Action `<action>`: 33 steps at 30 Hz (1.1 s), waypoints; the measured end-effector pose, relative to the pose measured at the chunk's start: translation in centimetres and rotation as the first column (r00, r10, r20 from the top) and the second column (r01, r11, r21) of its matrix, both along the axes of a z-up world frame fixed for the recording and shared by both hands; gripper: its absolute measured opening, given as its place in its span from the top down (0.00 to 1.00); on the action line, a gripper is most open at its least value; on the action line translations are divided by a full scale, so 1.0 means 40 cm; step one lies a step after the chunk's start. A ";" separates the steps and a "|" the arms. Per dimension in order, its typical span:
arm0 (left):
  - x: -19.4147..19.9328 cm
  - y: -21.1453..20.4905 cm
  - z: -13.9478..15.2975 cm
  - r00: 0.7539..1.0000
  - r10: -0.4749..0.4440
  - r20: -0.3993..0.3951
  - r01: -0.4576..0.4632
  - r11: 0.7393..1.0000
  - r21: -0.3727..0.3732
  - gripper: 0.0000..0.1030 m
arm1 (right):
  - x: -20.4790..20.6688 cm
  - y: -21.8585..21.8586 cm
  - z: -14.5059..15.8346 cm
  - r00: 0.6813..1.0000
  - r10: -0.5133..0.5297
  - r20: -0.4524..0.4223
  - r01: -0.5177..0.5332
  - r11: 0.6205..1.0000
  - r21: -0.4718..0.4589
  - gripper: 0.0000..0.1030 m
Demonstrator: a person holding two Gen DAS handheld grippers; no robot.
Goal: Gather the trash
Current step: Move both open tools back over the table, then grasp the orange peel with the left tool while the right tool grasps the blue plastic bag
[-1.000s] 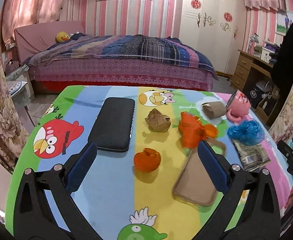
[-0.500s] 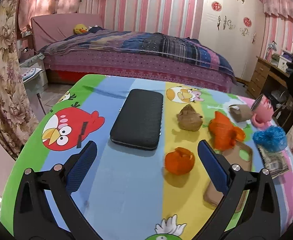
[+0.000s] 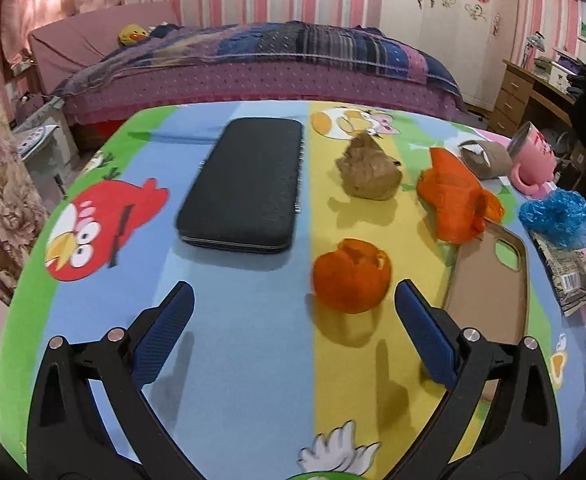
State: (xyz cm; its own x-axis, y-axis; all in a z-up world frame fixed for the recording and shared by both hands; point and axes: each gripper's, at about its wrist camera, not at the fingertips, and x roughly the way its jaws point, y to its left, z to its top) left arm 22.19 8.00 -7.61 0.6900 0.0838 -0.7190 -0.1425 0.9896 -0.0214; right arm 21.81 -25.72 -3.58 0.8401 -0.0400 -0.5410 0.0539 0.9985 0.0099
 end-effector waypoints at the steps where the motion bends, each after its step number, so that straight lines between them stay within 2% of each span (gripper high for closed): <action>1: 0.005 -0.011 -0.002 1.000 -0.012 -0.004 0.012 1.000 0.002 0.06 | 0.003 -0.001 -0.004 1.000 -0.002 -0.004 0.002 1.000 0.005 0.05; 5: 0.026 -0.040 -0.013 0.998 -0.061 -0.033 0.061 0.998 -0.017 0.17 | 0.011 -0.009 -0.014 1.000 -0.003 -0.014 0.003 0.999 0.044 0.05; 7: 0.038 -0.043 -0.022 0.995 -0.076 -0.061 0.074 0.997 -0.035 0.29 | 0.012 -0.007 -0.015 1.000 -0.001 -0.013 0.002 0.999 0.042 0.05; 9: 0.039 -0.040 -0.022 0.996 -0.072 -0.058 0.070 0.997 -0.045 0.31 | 0.015 -0.003 -0.016 1.000 0.001 -0.015 0.000 0.999 0.037 0.05; 14: 0.034 -0.030 -0.016 0.996 -0.086 -0.033 0.082 0.993 -0.090 0.61 | 0.023 0.014 -0.022 1.000 0.014 -0.023 -0.012 0.999 0.050 0.05; 16: 0.032 -0.029 -0.012 0.995 -0.093 -0.026 0.090 0.991 -0.094 0.65 | 0.026 0.028 -0.024 0.999 0.023 -0.025 -0.022 0.999 0.045 0.05; 23: 0.023 -0.038 0.008 0.997 -0.072 -0.009 0.072 0.997 0.009 0.68 | 0.024 0.079 -0.029 0.997 0.068 -0.028 -0.068 0.998 -0.009 0.05; 30: 0.013 -0.009 0.050 0.998 -0.035 0.046 0.033 0.999 0.040 0.68 | 0.029 0.101 -0.038 0.994 0.101 -0.048 -0.103 0.994 -0.028 0.05; 33: 0.016 0.004 0.065 0.998 -0.034 0.060 0.033 0.999 0.022 0.69 | 0.050 0.102 -0.042 0.991 0.113 -0.068 -0.115 0.993 -0.027 0.05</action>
State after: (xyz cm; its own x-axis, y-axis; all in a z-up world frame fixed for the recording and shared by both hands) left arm 22.82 8.17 -5.02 0.7350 0.0744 -0.6740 -0.1083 0.9941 -0.0084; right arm 23.82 -21.64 -5.24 0.8027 0.0366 -0.5952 -0.0610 0.9979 -0.0209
